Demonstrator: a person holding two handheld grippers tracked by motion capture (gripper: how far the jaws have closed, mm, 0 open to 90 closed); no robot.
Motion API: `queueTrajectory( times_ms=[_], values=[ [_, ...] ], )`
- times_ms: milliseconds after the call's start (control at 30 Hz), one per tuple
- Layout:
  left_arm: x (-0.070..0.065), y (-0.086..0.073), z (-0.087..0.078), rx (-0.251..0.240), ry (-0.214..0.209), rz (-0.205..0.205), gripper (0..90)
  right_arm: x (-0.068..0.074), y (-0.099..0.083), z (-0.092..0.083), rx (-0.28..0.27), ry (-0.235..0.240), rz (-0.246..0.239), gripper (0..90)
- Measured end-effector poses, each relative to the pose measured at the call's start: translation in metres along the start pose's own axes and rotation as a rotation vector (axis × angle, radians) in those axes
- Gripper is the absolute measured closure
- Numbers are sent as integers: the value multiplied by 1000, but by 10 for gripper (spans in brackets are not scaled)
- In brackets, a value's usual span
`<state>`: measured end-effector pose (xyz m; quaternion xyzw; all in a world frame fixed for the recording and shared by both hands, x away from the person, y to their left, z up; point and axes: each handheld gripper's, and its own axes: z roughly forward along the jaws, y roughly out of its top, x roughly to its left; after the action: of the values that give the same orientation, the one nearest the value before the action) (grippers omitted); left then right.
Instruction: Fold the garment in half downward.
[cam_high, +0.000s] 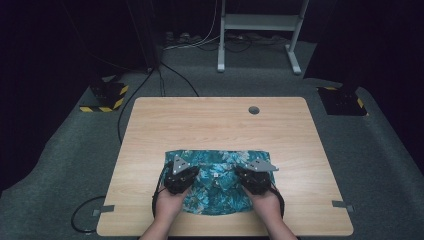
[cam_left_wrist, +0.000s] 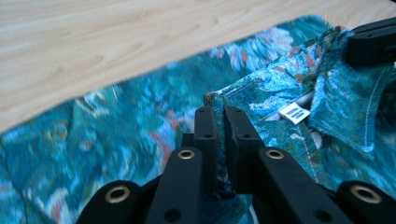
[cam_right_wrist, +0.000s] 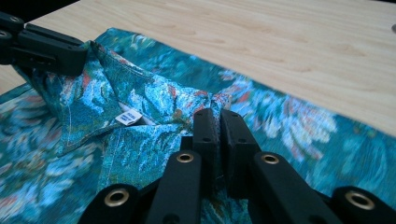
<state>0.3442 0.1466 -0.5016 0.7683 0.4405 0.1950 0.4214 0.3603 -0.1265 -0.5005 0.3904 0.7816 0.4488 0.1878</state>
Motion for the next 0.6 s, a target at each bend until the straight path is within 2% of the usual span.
queueTrajectory(
  times_ms=[300, 433, 600],
  values=[
    [-14, -26, -1, 38, -16, -6, 843, 14, -26, -10, 37, 14, -10, 845],
    [-16, -34, 0, 54, -19, -9, 841, 15, -33, -11, 55, 17, 4, 841],
    [-15, -43, 2, 79, -25, -10, 835, 14, -48, -8, 104, 22, 8, 819]
  ],
)
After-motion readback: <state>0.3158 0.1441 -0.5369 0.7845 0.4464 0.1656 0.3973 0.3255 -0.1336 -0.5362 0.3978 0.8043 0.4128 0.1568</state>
